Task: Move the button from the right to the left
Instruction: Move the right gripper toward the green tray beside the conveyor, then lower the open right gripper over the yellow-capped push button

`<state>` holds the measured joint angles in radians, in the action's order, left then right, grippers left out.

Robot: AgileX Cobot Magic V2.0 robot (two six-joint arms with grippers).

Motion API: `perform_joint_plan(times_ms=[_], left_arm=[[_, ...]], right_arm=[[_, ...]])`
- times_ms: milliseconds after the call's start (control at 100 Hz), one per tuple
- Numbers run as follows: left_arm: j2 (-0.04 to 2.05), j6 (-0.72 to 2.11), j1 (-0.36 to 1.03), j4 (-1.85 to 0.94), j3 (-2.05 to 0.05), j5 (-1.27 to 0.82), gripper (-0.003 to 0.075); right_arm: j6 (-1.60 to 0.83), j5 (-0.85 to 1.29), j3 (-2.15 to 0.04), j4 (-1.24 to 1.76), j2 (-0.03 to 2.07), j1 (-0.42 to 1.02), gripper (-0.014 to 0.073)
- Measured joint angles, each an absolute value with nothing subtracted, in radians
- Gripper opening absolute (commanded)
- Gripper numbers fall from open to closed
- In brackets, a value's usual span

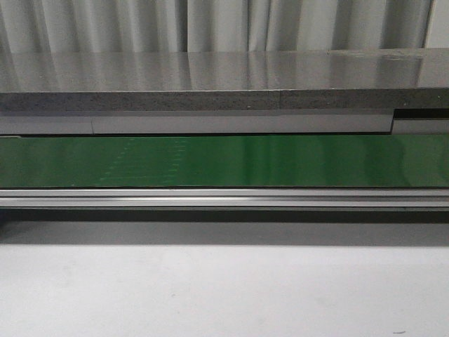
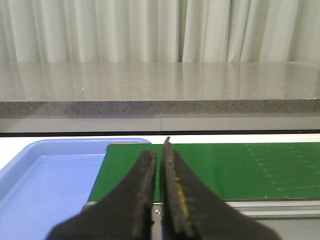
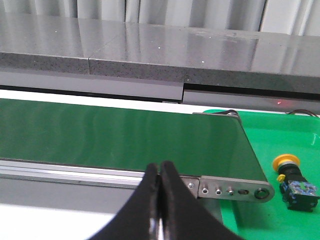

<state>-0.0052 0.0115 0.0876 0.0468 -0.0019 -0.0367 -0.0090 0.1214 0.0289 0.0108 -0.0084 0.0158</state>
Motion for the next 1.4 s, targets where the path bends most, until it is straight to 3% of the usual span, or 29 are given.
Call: perform_joint_plan(times_ms=[480, 720, 1140, 1400], left_arm=[[-0.005, 0.011, 0.088, 0.047, -0.002, -0.037, 0.0005], [-0.005, 0.011, 0.088, 0.047, -0.002, -0.037, 0.0005], [-0.005, 0.011, 0.088, 0.047, -0.002, -0.037, 0.0005], [-0.005, 0.011, 0.088, 0.047, -0.002, -0.037, 0.0005]], right_arm=[[-0.009, 0.134, -0.048, 0.026, -0.008, 0.016, -0.0068], [-0.009, 0.395, -0.297, 0.046, 0.107, 0.016, -0.0068], [0.028, 0.945, -0.744, 0.05, 0.541, 0.016, -0.0068], [0.036, 0.988, -0.794, 0.069, 0.694, 0.016, -0.0068]])
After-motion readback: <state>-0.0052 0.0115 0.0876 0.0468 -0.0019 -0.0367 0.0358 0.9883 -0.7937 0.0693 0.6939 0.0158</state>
